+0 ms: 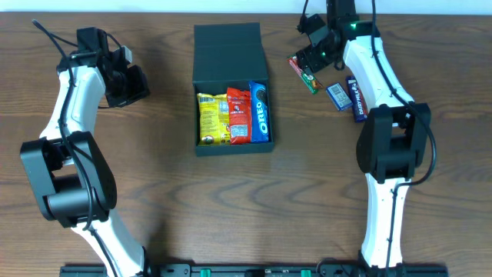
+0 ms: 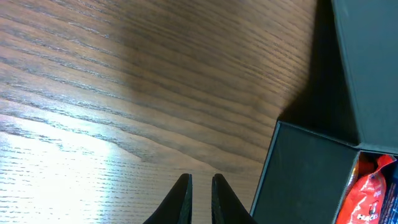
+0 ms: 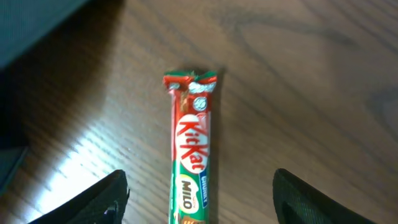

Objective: Pack container
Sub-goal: 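Reach the right gripper to the red KitKat bar and grasp it, then carry the KitKat bar left and lower it into the box, then move the right gripper back right and grasp the blue Dairy Milk bar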

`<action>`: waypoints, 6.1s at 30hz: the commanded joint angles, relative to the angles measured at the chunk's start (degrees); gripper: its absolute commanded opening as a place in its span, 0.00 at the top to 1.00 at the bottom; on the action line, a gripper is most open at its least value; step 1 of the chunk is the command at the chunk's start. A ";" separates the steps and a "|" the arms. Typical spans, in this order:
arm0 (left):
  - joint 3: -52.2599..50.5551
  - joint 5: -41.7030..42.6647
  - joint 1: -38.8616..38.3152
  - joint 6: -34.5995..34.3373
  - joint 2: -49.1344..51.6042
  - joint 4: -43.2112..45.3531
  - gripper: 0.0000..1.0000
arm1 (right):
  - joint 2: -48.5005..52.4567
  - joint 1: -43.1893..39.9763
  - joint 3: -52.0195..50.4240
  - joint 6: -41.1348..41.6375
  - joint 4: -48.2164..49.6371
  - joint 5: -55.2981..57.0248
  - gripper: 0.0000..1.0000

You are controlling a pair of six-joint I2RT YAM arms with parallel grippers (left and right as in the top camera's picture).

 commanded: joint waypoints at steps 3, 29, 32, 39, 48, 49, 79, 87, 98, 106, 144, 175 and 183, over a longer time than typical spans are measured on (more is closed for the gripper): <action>1.42 -0.02 0.07 -0.07 -1.66 0.22 0.86 | 3.32 -0.07 0.76 -2.91 -0.55 -3.63 0.24; 1.42 0.02 0.07 -0.07 -1.66 0.00 0.85 | 8.15 -0.48 0.72 -1.90 -0.26 -0.17 0.55; 1.42 0.02 0.07 -0.07 -1.66 -0.02 0.85 | 8.15 -0.50 0.72 -0.96 -0.24 0.09 0.63; 1.42 0.02 0.07 -0.07 -1.66 -0.02 0.85 | 8.15 -0.48 0.72 0.70 -0.26 0.09 0.77; 1.42 0.02 0.07 -0.04 -1.66 0.02 0.85 | 8.00 0.20 9.42 2.84 -6.88 -0.17 0.85; 1.42 0.04 0.07 -0.04 -1.66 0.02 0.85 | 8.00 0.37 11.96 2.84 -8.74 -0.20 0.86; 1.42 0.44 0.07 2.12 -1.66 0.33 0.86 | -35.28 25.27 -28.55 36.39 -1.31 3.58 0.75; 1.42 0.42 0.07 2.34 -1.66 0.09 0.85 | -24.90 28.61 -28.55 53.99 6.62 7.63 0.84; 1.42 0.39 0.09 3.19 -1.66 -0.02 0.85 | -20.15 29.46 -28.55 60.22 7.89 14.71 0.74; 1.42 0.39 0.09 3.19 -1.66 -0.02 0.85 | -22.01 28.26 -25.14 56.24 6.03 15.30 0.45; 1.42 0.22 -5.53 2.97 -1.66 0.63 0.84 | -9.86 -9.81 -21.79 25.83 2.27 18.03 0.41; 1.42 14.16 -5.62 35.39 -1.66 -8.44 0.83 | -6.10 -12.70 -21.79 19.85 0.15 7.30 0.59; 1.42 14.05 -5.60 35.65 -1.66 -8.41 0.82 | -6.10 -12.70 -21.79 19.89 -0.28 7.30 0.74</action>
